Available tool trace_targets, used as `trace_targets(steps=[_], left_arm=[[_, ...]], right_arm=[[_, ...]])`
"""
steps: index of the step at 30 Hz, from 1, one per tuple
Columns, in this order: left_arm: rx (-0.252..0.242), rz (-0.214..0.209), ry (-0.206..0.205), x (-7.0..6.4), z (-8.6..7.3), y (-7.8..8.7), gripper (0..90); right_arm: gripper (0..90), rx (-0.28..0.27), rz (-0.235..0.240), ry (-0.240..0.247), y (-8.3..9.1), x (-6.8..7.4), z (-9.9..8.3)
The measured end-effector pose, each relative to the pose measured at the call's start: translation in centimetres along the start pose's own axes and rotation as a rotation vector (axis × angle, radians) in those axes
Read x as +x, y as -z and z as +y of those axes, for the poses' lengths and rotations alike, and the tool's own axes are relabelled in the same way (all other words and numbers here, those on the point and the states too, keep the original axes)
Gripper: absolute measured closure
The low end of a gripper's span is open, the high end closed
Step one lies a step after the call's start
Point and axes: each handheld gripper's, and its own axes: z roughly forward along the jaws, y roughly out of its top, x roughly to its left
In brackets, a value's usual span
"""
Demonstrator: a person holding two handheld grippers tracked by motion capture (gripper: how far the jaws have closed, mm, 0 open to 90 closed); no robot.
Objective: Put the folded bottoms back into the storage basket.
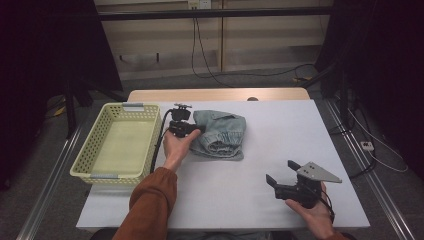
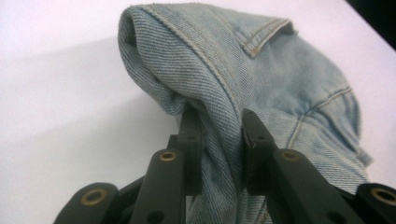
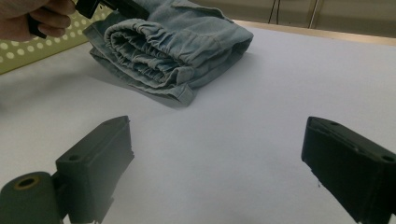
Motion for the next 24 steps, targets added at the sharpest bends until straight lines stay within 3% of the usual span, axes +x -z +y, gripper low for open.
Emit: trace_targets(steps=[16,24], left_arm=[[-0.051,-0.027,-0.077,-1.5,1.1,1.5,74.4],[-0.088,-0.046,-0.063,-1.6,1.5,2.5,74.6]], right_arm=[[8.6,0.001,-0.002,-0.003,0.0,0.0,0.0],[8.6,0.000,-0.004,-0.004,0.1,0.0,0.0]])
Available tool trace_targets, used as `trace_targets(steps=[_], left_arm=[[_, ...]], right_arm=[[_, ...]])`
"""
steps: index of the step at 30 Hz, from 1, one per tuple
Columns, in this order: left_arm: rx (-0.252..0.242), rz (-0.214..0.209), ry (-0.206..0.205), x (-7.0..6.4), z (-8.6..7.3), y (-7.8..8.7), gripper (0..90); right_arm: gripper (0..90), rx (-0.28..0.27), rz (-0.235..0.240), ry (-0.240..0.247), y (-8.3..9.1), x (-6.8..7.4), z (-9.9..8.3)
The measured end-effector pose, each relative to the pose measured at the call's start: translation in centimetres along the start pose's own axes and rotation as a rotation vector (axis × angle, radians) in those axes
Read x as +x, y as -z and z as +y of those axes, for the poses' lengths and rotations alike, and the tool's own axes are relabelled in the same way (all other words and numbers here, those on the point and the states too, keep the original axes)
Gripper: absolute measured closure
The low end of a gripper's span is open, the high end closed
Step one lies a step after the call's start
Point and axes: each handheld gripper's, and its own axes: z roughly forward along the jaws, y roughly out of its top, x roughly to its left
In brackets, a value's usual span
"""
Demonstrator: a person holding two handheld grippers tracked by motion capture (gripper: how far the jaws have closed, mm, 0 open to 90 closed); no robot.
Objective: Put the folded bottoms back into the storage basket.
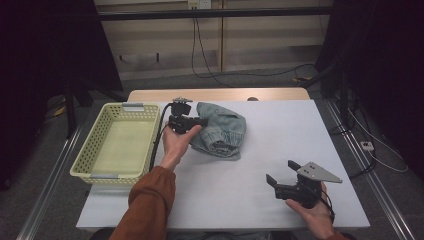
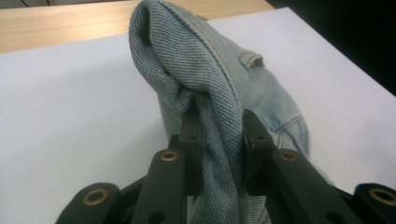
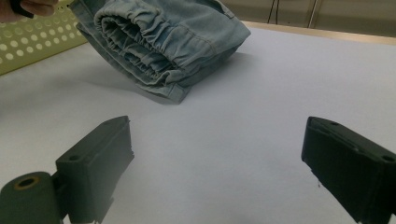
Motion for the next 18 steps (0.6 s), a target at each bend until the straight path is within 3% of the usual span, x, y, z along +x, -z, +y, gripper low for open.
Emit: trace_targets(steps=[4,18], left_arm=[[-0.032,-0.018,0.016,0.2,0.3,0.7,74.7],[-0.079,0.018,-0.062,-0.6,1.0,3.0,75.0]], right_arm=[[8.6,-0.002,-0.001,-0.001,0.0,0.0,0.0],[8.5,-0.004,0.000,-0.002,0.1,0.0,0.0]])
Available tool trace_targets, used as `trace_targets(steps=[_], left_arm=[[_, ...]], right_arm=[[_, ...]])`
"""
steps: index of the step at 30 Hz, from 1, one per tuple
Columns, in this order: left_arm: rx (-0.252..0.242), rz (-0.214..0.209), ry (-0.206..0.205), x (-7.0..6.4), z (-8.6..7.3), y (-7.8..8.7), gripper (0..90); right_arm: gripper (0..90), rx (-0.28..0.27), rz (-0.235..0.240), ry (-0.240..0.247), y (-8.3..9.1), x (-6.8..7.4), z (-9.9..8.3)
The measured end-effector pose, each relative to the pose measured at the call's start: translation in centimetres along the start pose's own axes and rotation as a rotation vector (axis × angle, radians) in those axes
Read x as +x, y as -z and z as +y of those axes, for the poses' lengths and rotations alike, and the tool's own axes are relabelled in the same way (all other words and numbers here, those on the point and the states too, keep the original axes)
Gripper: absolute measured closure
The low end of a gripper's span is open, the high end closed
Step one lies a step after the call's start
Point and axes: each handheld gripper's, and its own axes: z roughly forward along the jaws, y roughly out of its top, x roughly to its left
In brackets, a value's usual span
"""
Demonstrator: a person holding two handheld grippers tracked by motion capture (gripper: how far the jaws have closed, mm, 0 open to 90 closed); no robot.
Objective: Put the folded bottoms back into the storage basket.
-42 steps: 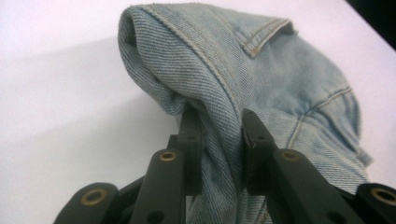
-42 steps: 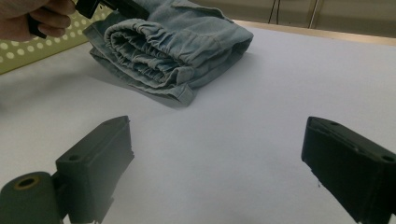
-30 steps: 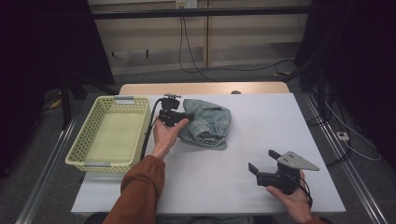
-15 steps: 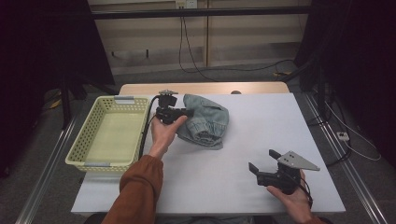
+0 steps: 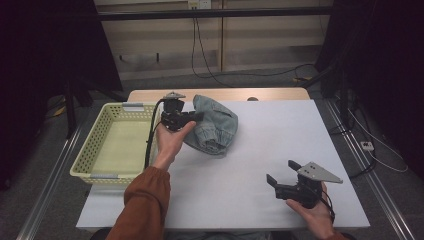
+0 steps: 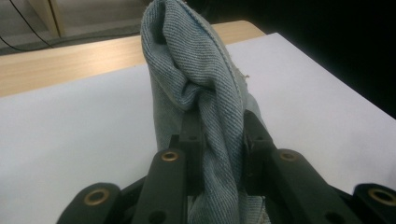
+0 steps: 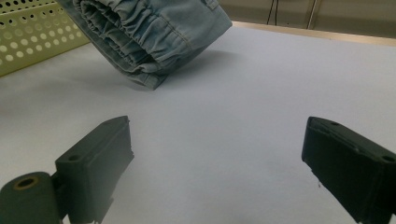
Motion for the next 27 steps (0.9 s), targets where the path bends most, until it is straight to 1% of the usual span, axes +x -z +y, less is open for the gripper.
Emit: trace_targets(steps=[5,10,21,22,24,25,26,27], left_arm=[[-0.016,0.004,-0.023,-0.2,0.3,0.8,75.1],[-0.030,0.020,-0.033,-0.5,0.5,1.5,75.2],[-0.056,0.021,-0.066,-1.0,1.1,3.2,75.2],[-0.056,0.018,-0.071,-1.1,1.1,3.4,75.2],[-0.055,0.025,-0.089,-1.2,1.2,3.8,75.2],[-0.057,0.025,-0.091,-1.3,1.2,3.9,75.2],[-0.059,0.031,-0.093,-1.4,1.2,4.0,75.2],[-0.057,0.041,-0.105,-1.5,1.2,4.2,75.2]], right_arm=[[8.5,-0.001,-0.001,0.004,0.0,0.0,0.0],[8.5,-0.001,0.000,0.005,0.0,0.0,0.0],[8.5,-0.006,-0.001,0.004,0.1,0.0,0.0],[8.5,-0.006,-0.002,0.004,0.1,0.0,0.0],[8.5,-0.006,-0.002,0.002,0.1,0.0,0.0],[8.5,-0.006,-0.003,0.002,0.1,0.0,0.0],[8.5,-0.006,-0.003,0.001,0.1,0.0,0.0],[8.5,-0.007,-0.003,0.001,0.1,0.0,0.0]])
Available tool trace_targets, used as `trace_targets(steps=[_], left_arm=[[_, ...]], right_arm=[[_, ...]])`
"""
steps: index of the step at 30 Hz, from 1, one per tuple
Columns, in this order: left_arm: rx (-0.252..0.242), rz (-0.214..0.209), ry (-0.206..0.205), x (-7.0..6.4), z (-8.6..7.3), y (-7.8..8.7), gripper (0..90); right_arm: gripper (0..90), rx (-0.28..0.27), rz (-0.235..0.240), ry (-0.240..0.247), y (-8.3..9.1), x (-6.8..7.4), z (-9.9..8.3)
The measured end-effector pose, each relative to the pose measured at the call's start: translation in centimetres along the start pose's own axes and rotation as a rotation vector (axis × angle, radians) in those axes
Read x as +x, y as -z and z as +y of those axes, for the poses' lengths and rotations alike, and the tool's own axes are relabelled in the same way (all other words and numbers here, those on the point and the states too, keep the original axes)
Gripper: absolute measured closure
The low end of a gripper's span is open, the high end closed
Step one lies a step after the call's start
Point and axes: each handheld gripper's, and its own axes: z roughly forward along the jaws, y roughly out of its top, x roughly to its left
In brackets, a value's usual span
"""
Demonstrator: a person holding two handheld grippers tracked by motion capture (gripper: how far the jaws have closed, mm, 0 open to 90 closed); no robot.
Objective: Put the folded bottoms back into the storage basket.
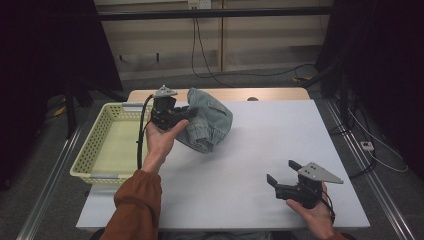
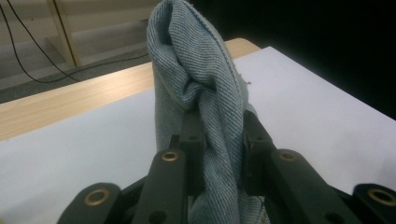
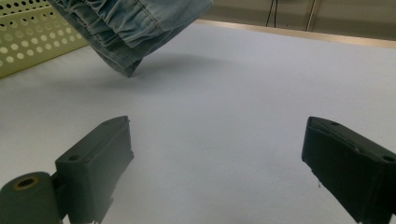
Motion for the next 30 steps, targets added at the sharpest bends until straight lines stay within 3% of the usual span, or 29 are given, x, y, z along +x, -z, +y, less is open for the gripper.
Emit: trace_targets(steps=[7,13,30], left_arm=[[-0.011,0.033,-0.028,-0.4,0.2,1.2,75.3],[-0.031,0.043,-0.028,-0.4,0.4,2.4,75.3],[-0.078,0.036,-0.048,-1.0,1.0,5.2,75.3]], right_arm=[[8.5,0.000,0.000,0.002,0.0,0.0,0.0],[8.4,0.002,-0.001,-0.001,0.0,0.0,0.0],[8.5,-0.001,-0.001,-0.002,0.0,0.0,0.0]])
